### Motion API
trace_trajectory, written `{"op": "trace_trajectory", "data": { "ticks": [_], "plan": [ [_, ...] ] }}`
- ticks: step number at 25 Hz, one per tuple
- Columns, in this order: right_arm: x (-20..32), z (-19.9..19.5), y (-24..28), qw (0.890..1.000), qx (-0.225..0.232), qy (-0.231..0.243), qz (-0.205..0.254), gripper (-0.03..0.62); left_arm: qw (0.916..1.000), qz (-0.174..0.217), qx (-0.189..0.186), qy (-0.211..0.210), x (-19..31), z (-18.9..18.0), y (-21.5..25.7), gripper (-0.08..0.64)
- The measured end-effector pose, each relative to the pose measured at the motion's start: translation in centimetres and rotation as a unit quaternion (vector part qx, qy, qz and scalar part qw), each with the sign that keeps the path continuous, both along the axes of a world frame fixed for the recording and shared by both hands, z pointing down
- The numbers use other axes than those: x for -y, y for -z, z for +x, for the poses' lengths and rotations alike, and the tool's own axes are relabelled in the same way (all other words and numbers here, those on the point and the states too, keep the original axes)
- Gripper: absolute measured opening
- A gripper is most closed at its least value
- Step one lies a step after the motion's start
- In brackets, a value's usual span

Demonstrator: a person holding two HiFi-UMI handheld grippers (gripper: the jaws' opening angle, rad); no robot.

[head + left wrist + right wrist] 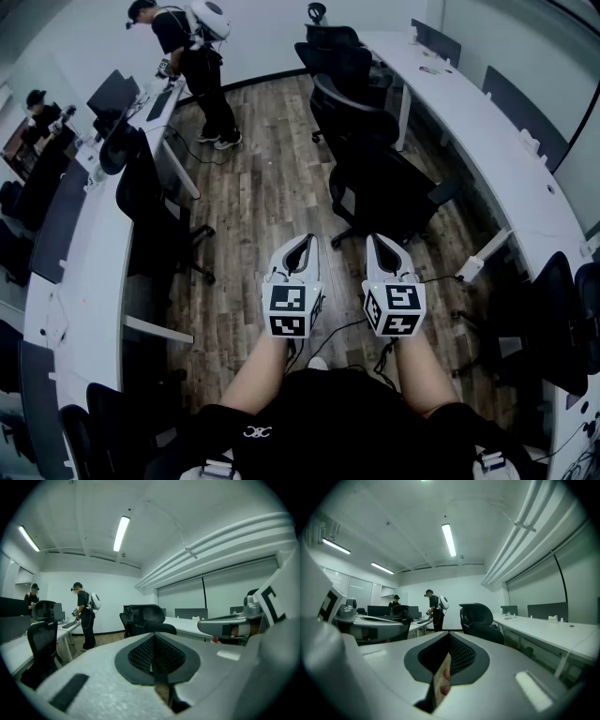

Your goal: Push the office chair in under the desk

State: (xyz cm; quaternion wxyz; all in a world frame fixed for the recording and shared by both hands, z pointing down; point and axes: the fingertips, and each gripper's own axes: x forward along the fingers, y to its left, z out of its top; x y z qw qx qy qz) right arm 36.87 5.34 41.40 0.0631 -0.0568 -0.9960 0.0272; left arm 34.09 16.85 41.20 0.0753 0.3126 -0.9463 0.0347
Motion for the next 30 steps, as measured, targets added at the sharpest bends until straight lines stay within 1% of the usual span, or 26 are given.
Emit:
{"op": "trace_trajectory", "data": {
  "ticks": [4, 8, 14, 18, 22, 26, 30],
  "plan": [
    [-0.9, -0.6, 0.2, 1.000, 0.008, 0.003, -0.014, 0.008, 1.0000, 0.001, -0.005, 0.000, -1.1, -0.8, -0.4, 0.008],
    [-2.0, -1.8, 0.3, 1.000, 0.008, 0.010, -0.013, 0.008, 1.0000, 0.003, -0.006, 0.001, -2.1, -2.0, -0.4, 0.008],
    [-4.7, -4.5, 0.5, 1.000, 0.005, 0.011, 0.005, 0.008, 0.9999, 0.009, -0.004, 0.003, -4.8, -4.9, -0.2, 0.008],
    [-6.4, -6.0, 0.5, 1.000, 0.008, 0.001, 0.020, 0.009, 0.9999, 0.012, -0.005, -0.003, -6.7, -6.8, -0.4, 0.008],
    [-7.6, -7.4, 0.6, 1.000, 0.015, -0.007, 0.023, 0.008, 0.9999, 0.015, -0.007, 0.000, -8.5, -8.7, -0.9, 0.008],
    [-7.9, -8.7, 0.1, 0.999, 0.013, -0.012, 0.030, 0.008, 0.9999, 0.016, -0.002, 0.000, -9.6, -10.2, -1.2, 0.008],
    [-6.8, -11.0, -0.7, 0.999, 0.006, -0.022, 0.036, 0.008, 0.9999, 0.014, -0.008, 0.000, -9.8, -12.5, -1.9, 0.008]
  ]
}}
